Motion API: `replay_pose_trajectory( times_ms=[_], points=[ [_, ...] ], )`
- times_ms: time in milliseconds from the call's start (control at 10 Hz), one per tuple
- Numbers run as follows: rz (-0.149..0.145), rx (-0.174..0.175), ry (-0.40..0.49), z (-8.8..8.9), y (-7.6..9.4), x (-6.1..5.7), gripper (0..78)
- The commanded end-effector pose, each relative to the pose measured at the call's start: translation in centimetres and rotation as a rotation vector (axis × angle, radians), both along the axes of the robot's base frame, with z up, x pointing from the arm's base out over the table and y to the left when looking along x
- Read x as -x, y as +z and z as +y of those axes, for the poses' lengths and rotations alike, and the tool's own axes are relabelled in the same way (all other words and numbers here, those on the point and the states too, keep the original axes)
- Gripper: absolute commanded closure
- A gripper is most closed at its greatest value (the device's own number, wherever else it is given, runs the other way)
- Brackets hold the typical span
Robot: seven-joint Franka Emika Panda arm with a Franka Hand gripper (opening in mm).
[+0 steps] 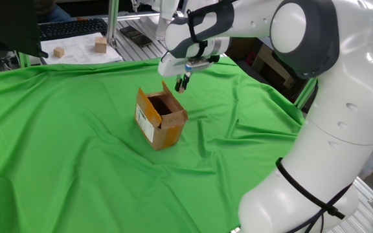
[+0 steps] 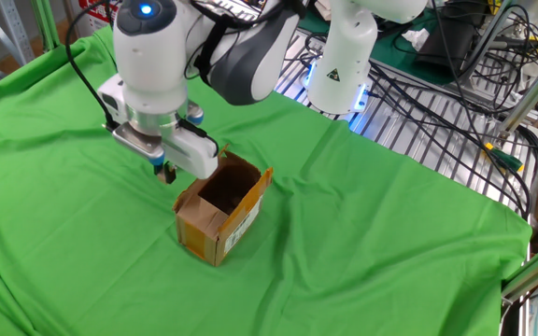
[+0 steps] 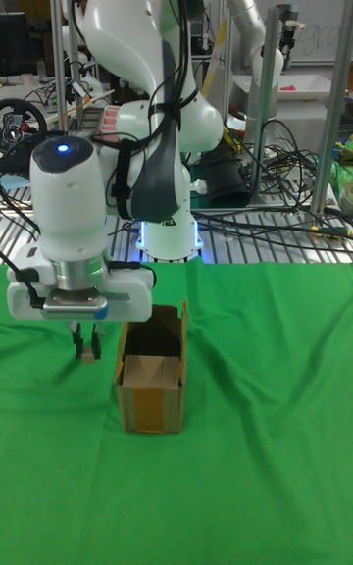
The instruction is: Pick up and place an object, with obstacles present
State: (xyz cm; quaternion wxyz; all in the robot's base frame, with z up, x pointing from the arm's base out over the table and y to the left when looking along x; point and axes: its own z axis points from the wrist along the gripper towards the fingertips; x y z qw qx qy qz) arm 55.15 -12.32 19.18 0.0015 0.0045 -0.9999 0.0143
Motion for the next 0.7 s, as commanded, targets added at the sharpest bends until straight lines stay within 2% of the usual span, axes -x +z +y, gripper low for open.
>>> replay_pose_trajectory(
  times_ms=[100,600,700],
  points=[
    [-0.004,-0.013,0.01,0.2,-0.8,-0.3,75.3],
    [-0.027,-0.032,0.017,0.4,-2.6,-0.5,75.3],
    [-0.041,-0.033,0.003,0.5,-3.2,-0.6,75.3]
  ],
)
